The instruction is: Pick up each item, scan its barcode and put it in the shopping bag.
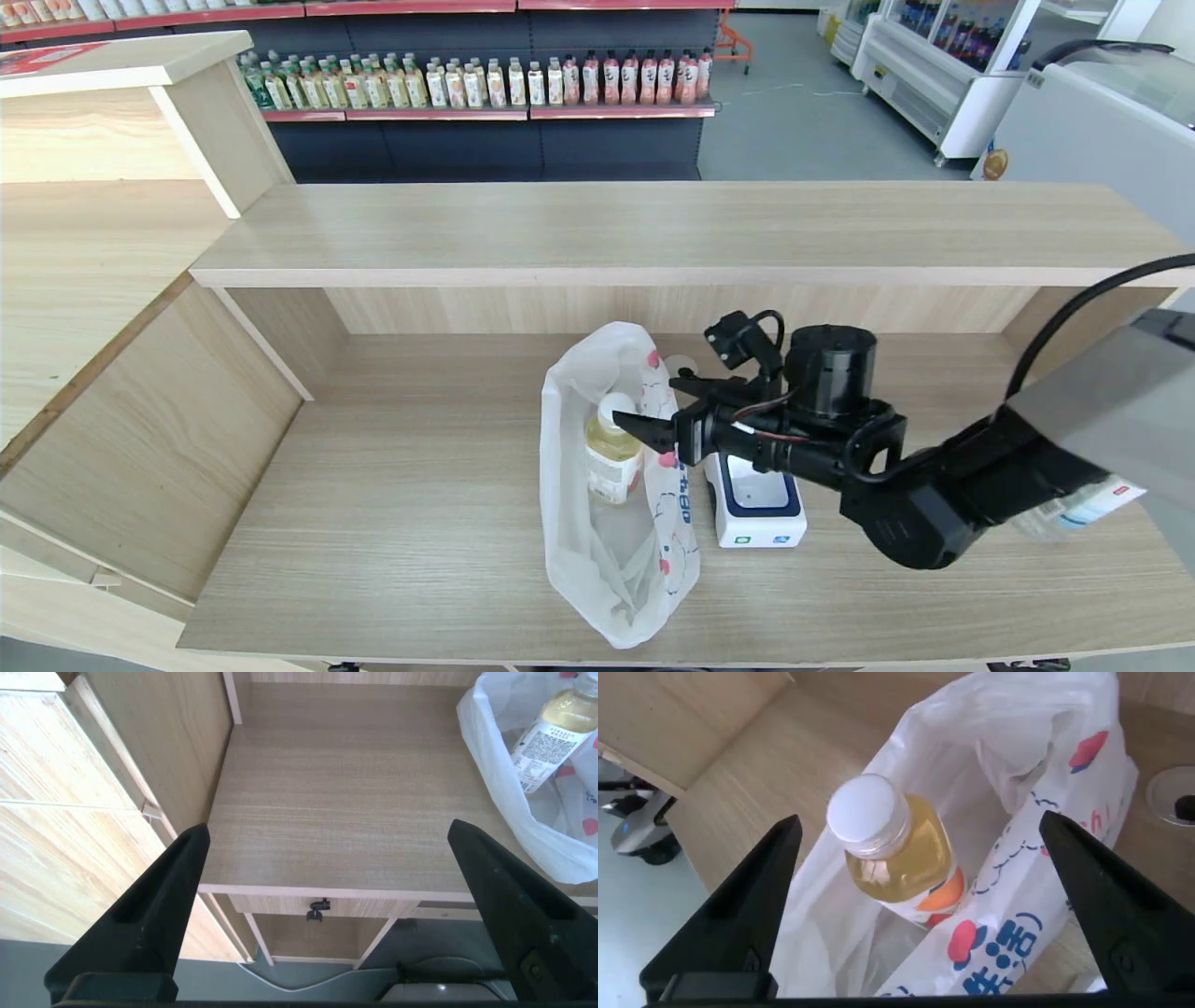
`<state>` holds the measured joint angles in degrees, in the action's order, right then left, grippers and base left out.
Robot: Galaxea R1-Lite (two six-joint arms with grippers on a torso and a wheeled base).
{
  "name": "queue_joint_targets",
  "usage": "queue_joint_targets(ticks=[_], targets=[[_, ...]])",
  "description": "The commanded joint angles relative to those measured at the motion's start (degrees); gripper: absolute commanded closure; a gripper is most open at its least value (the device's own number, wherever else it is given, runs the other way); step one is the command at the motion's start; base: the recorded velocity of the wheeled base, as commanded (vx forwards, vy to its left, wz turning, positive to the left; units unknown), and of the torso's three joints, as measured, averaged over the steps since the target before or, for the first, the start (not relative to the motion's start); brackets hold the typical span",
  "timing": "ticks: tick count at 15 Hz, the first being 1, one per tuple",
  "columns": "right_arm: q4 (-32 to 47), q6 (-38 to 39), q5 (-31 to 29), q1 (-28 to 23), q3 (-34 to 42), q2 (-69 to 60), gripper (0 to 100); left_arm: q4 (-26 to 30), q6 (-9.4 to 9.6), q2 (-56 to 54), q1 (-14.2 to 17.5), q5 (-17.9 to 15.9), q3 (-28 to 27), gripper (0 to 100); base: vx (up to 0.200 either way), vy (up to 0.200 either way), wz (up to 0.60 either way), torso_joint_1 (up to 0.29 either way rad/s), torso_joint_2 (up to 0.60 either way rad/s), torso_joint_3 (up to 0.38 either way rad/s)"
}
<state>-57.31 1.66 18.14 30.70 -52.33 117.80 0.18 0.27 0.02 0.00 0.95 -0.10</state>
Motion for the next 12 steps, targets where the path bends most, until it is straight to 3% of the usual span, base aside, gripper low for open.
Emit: queue_joint_targets(ticks=[1, 4, 7, 9, 12], targets=[[2.99, 1.33, -0.91, -3.80, 7.86, -14.17, 0, -0.01, 0.00, -0.02, 0.00, 0.02, 0.01, 0, 0.000, 0.000, 0.00, 0.000, 0.00, 0.000], [5.80, 4.67, -8.30, -7.67, 15.95, -25.51, 0, -0.01, 0.00, -0.02, 0.00, 0.02, 0.01, 0, 0.000, 0.000, 0.00, 0.000, 0.00, 0.000], [26.02, 4.58, -19.37, -16.98, 19.64, -37.20, 0, -0.01, 0.00, -0.02, 0.00, 0.02, 0.01, 0, 0.000, 0.000, 0.00, 0.000, 0.00, 0.000], [29.27, 5.72, -19.90, -20.76, 22.19, -42.56, 0, -0.01, 0.00, -0.02, 0.00, 0.02, 0.01, 0, 0.000, 0.000, 0.00, 0.000, 0.00, 0.000], [29.71, 5.81, -19.63, -21.38, 28.25, -50.30, 0, -0.01, 0.00, -0.02, 0.00, 0.02, 0.01, 0, 0.000, 0.000, 0.00, 0.000, 0.00, 0.000]])
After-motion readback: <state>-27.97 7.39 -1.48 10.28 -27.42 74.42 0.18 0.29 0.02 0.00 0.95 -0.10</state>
